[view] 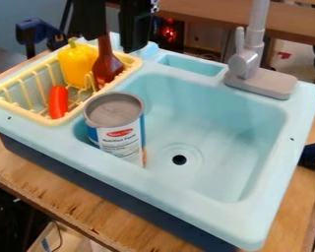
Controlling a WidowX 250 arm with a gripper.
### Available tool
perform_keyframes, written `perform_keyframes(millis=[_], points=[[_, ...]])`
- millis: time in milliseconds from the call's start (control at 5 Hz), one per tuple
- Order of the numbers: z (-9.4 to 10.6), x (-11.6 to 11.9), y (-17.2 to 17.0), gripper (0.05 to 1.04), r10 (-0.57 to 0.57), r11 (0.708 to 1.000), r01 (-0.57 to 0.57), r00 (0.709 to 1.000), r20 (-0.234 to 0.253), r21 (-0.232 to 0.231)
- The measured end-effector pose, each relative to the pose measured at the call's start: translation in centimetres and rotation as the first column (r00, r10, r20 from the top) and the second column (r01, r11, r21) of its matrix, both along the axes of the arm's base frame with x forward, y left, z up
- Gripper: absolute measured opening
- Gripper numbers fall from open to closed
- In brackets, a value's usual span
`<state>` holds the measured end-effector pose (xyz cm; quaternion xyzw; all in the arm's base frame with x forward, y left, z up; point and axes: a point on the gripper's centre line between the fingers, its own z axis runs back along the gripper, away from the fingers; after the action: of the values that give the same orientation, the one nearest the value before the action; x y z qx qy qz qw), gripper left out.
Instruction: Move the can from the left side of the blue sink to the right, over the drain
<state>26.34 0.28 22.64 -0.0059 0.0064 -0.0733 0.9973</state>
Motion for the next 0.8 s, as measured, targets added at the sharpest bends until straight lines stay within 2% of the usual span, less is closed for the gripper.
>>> perform_keyframes(millis=[200, 400, 600, 800], points=[[-0.8, 0.0, 0.0, 0.999, 0.000, 1.000, 0.000, 1.000, -0.029, 0.000], [-2.1, -0.2, 1.5, 0.999, 0.012, 1.000, -0.011, 0.999, -0.038, 0.024], [-2.0, -0.4, 2.9, 0.999, 0.043, 0.997, -0.040, 0.998, -0.044, 0.065], [-2.5, -1.3, 3.8, 0.999, 0.046, 0.992, -0.036, 0.996, -0.076, 0.124]])
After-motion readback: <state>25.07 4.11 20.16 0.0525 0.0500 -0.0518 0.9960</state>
